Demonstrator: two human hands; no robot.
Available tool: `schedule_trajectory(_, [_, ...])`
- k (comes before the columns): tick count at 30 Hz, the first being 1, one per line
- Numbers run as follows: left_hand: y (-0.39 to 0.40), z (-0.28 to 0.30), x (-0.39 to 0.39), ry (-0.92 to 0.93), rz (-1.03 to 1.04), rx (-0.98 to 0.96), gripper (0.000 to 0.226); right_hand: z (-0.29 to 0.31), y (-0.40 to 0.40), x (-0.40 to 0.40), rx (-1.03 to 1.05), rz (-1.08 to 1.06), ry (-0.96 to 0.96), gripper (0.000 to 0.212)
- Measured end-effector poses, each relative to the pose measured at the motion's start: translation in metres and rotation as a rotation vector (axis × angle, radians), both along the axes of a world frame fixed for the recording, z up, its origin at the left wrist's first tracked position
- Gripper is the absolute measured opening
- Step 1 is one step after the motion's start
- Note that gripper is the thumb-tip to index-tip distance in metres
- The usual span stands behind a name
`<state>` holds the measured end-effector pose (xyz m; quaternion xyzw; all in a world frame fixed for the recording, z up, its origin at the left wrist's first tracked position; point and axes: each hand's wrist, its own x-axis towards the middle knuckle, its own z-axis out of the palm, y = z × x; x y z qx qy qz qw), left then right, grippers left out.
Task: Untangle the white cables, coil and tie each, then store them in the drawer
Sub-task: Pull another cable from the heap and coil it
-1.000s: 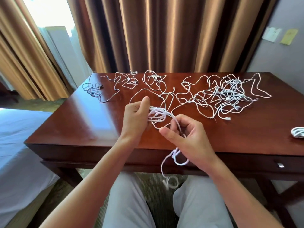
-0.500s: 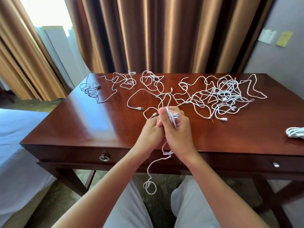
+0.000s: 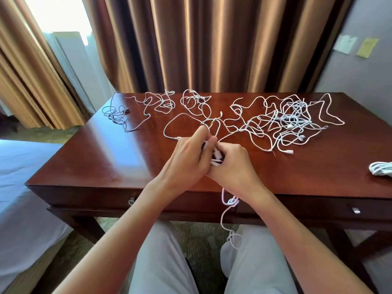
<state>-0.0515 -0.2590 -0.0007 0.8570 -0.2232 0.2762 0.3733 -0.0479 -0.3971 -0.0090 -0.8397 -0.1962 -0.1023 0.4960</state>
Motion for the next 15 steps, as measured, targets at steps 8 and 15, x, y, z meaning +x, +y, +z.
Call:
schedule_trajectory(8, [0.023,-0.001,0.009,0.152,0.098,-0.2,0.024,-0.003,-0.036,-0.007,0.012,0.262,0.228,0.02])
schedule_trajectory(15, [0.029,0.009,0.017,0.209,0.182,-0.416,0.028,-0.002,-0.064,0.005,-0.563,0.351,0.318,0.012])
